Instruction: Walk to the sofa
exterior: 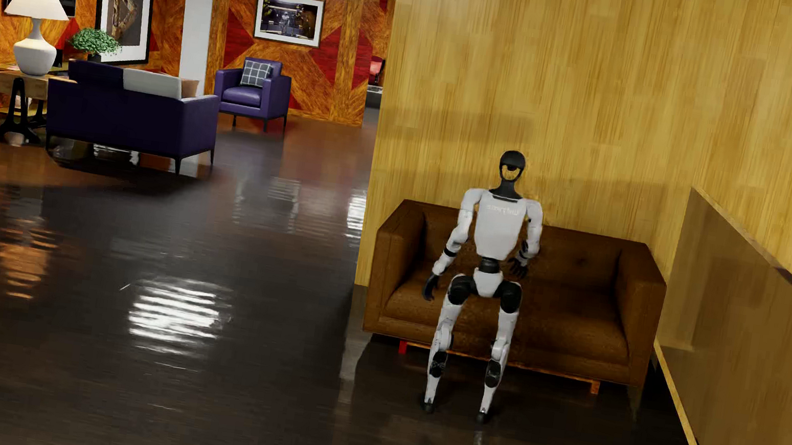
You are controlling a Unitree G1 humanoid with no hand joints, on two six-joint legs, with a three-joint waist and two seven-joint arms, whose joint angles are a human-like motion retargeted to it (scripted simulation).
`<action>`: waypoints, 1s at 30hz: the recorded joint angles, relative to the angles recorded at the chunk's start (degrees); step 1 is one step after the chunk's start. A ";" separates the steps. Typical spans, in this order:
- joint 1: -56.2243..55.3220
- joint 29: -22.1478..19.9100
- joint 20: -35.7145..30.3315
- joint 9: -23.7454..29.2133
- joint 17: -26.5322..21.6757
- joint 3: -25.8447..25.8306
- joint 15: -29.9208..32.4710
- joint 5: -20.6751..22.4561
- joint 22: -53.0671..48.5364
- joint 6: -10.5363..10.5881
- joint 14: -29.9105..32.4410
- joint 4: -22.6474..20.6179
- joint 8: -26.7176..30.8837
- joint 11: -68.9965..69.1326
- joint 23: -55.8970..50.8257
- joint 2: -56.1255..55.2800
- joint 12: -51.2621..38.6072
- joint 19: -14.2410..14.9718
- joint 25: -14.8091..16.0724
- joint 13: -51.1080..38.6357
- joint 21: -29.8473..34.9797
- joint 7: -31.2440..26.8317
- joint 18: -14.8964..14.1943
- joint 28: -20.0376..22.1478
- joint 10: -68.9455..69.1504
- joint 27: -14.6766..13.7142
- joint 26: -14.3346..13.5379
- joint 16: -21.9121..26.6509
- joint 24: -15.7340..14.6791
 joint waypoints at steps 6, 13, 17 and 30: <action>3.35 3.46 -1.73 -1.48 3.19 -1.11 -0.76 -4.39 -9.21 -1.76 2.48 -4.92 -3.76 -2.90 8.42 3.36 -8.60 1.47 3.88 12.22 -2.48 -1.79 -1.64 6.04 -7.51 4.73 -4.49 -0.23 -1.00; 5.36 13.83 -6.23 -1.70 6.37 -1.84 -1.94 -6.99 -12.63 -3.99 2.62 -7.83 -7.12 -3.63 18.59 6.44 -10.59 2.69 3.45 26.82 1.89 -4.54 -0.98 5.26 -9.65 9.49 -7.72 -1.30 -2.88; 6.20 11.00 -3.57 -1.21 5.62 -2.71 -2.28 -6.87 -5.39 -4.83 1.52 -7.45 -5.37 -3.00 14.60 6.29 -8.52 2.98 4.12 29.32 -0.78 -2.79 -0.80 4.68 -8.89 8.48 -2.71 -2.18 -3.10; 5.12 4.35 3.51 -0.17 1.86 -0.85 -1.55 -4.43 -3.49 -5.12 0.10 -4.74 -0.57 -2.62 4.80 3.61 -6.53 2.94 0.60 11.01 1.13 1.63 -0.51 3.84 -6.56 3.28 -1.99 -2.87 -1.39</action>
